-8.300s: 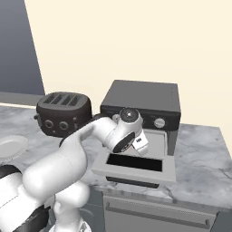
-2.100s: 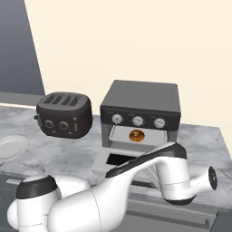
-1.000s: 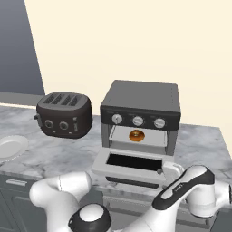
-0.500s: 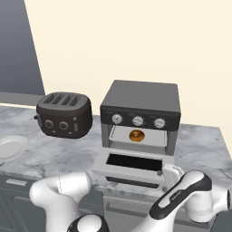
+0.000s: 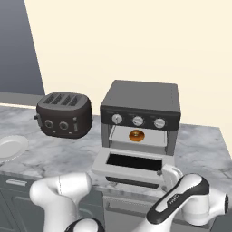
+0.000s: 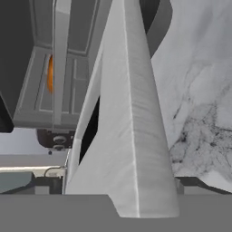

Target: Pick up the bagel from the plate, place it on the toaster oven rack, close the door, and set the timer.

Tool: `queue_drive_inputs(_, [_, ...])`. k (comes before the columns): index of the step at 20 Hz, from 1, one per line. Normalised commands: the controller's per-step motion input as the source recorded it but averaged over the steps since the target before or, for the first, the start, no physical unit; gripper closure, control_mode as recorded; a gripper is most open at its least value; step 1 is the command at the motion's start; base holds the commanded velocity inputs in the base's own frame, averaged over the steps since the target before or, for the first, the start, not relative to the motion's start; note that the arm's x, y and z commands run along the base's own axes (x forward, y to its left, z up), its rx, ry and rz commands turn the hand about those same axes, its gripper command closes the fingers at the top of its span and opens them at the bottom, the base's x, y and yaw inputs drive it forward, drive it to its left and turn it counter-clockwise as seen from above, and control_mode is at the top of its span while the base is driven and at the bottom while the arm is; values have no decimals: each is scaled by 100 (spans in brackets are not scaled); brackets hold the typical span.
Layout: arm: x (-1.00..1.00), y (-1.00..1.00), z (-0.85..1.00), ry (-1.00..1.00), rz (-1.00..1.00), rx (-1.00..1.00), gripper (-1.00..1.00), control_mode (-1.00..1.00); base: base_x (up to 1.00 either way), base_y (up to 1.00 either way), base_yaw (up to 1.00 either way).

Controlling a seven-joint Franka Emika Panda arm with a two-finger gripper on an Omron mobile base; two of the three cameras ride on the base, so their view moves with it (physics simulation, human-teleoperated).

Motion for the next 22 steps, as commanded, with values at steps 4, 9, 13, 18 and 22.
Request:
queue_drive_inputs(4, [28, 44, 1, -9, -2, 3, -100, -100, 0, 0, 0])
queue_drive_inputs(9, [31, 57, 22, -14, -3, 4, -100, -100, 0, 0, 0])
queue_drive_inputs(13, [38, 56, 39, -16, -5, 3, -100, -100, 0, 0, 0])
queue_drive_inputs(18, [46, 53, 45, -18, -7, 1, -100, -100, 0, 0, 0])
queue_drive_inputs(22, [64, 54, 55, -19, -10, 0, -100, -100, 0, 0, 0])
